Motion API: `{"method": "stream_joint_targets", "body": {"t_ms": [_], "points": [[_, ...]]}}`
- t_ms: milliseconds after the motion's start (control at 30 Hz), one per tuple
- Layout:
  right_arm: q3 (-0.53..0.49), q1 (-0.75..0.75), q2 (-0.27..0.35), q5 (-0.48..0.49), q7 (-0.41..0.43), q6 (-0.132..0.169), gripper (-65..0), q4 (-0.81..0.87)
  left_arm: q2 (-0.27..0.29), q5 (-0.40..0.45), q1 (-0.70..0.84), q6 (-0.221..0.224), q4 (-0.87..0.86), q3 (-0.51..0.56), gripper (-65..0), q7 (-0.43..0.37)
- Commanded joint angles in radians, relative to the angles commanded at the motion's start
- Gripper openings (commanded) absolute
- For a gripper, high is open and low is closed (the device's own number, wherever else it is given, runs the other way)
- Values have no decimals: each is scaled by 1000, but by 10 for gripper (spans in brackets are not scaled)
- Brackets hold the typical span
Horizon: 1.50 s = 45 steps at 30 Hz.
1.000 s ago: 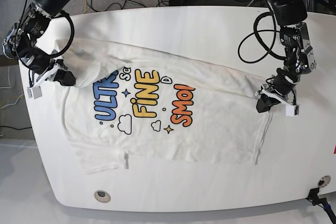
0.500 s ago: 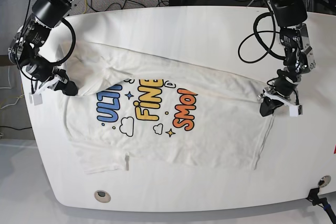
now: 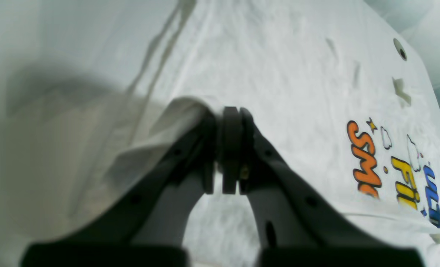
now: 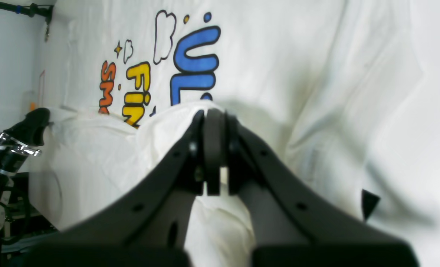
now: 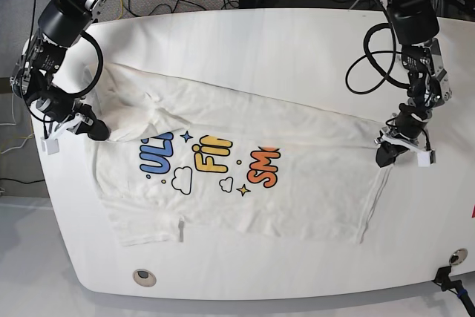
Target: Fold the T-shirt properly
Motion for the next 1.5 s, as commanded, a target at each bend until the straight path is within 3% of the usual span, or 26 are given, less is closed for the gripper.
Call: {"method": "stream_joint_targets", "body": {"t_ms": [67, 100, 133, 267, 333, 600, 767, 933, 1067, 1167, 1333, 1500], "points": [[0, 0, 2, -31, 0, -2, -650, 0, -2, -2, 0, 0, 0, 0, -349, 0], [0, 0, 2, -57, 0, -2, -624, 0, -5, -2, 0, 0, 2, 0, -295, 0], [0, 0, 2, -83, 0, -2, -554, 0, -21, -2, 0, 0, 2, 0, -257, 0], [0, 6, 3, -114, 0, 0, -290, 3, -55, -3, 2, 0, 5, -2, -220, 0], [0, 6, 6, -114, -2, 0, -230, 14, -81, -5, 5, -6, 6, -2, -220, 0], [-6, -74, 8, -109, -81, 3, -231, 287, -101, -3, 74, -8, 52, 3, -223, 0], [-167, -155, -11, -117, -77, 2, -233, 471, -95, -3, 144, -8, 195, 80, -224, 0], [-305, -196, -6, -120, 6, 0, -233, 516, -95, -2, 166, -8, 253, 147, -224, 0], [-358, -204, -12, -233, 43, 2, -235, 514, -95, -2, 166, -8, 255, 147, -224, 0], [-393, -219, -12, -299, 49, 5, -329, 517, -95, -2, 166, -8, 255, 147, -224, 0], [-400, -224, -14, -305, 74, 5, -642, 514, -95, -2, 169, -8, 253, 150, -224, 0], [-402, -226, -15, -305, 74, 3, -650, 512, -95, -2, 173, -8, 253, 153, -224, 0]]}}
